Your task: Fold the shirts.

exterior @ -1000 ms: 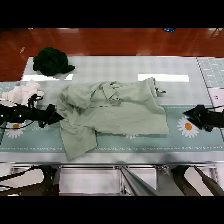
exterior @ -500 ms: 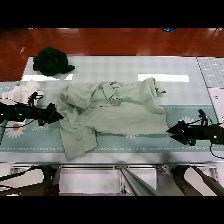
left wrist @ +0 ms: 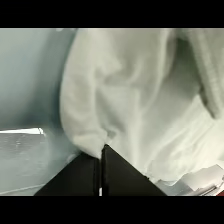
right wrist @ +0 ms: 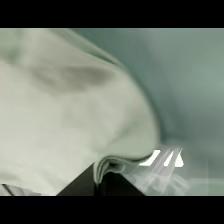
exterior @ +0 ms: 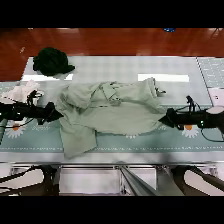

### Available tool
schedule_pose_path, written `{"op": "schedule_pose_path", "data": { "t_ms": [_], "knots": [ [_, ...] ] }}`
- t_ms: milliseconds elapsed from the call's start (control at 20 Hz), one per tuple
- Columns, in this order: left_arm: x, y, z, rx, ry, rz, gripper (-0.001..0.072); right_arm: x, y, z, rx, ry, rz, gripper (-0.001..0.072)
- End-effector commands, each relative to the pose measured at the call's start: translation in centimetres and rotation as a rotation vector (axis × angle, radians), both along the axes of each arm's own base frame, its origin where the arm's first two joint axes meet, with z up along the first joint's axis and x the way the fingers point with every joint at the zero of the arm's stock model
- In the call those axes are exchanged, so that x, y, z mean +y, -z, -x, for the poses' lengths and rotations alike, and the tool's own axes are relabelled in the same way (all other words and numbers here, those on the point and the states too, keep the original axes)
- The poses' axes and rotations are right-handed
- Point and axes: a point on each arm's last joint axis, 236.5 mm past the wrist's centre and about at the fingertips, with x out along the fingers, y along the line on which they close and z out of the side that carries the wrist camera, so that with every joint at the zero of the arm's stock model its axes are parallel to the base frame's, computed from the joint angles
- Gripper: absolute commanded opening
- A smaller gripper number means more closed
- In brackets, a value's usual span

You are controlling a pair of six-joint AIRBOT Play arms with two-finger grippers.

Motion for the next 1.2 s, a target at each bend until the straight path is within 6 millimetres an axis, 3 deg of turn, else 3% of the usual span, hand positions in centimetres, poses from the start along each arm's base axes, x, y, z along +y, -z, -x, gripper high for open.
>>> {"op": "schedule_pose_path", "data": {
  "t_ms": [0,100,250,350,450,550,650,750,950,1050,1150],
  "knots": [
    [0.4,-5.6,-3.0,-0.164,0.004,-0.019,0.0015,1.1,-7.5,-5.4,-0.209,-0.124,0.023,0.0027],
    [0.6,-13.9,-6.5,-0.396,-0.006,-0.04,0.0016,-0.1,-16.9,-9.7,-0.438,-0.144,0.109,0.0027],
    [0.3,-29.8,-9.3,-0.801,-0.035,-0.083,0.0015,-3.1,-31.2,-13.0,-0.765,-0.122,0.337,0.0027],
    [0.1,-39.8,-8.2,-1.042,-0.044,-0.155,0.0016,-3.5,-39.3,-12.2,-0.902,-0.102,0.416,0.0027],
    [-0.6,-47.8,-5.5,-1.268,-0.002,-0.279,0.0016,-2.8,-46.6,-9.8,-1.068,-0.105,0.471,0.0027],
    [-1.2,-53.0,-2.4,-1.423,0.042,-0.412,0.0016,-2.7,-51.7,-6.1,-1.191,-0.084,0.564,0.0027],
    [-0.8,-56.5,1.0,-1.484,-0.02,-0.508,0.0016,-3.8,-54.0,-2.4,-1.23,-0.021,0.669,0.0027],
    [0.2,-58.5,4.6,-1.518,-0.094,-0.632,0.0016,-4.3,-55.5,1.7,-1.263,0.004,0.762,0.0027],
    [-0.6,-60.6,13.9,-1.598,-0.185,-0.836,0.0016,-4.1,-55.8,9.3,-1.265,0.028,0.859,0.0027],
    [1.1,-61.0,17.6,-1.594,-0.29,-0.927,0.0015,-4.4,-55.6,11.9,-1.26,0.055,0.896,0.0027],
    [2.8,-60.3,19.9,-1.556,-0.353,-0.965,0.0016,-4.9,-54.7,13.4,-1.223,0.091,0.902,0.0027]
  ]
}}
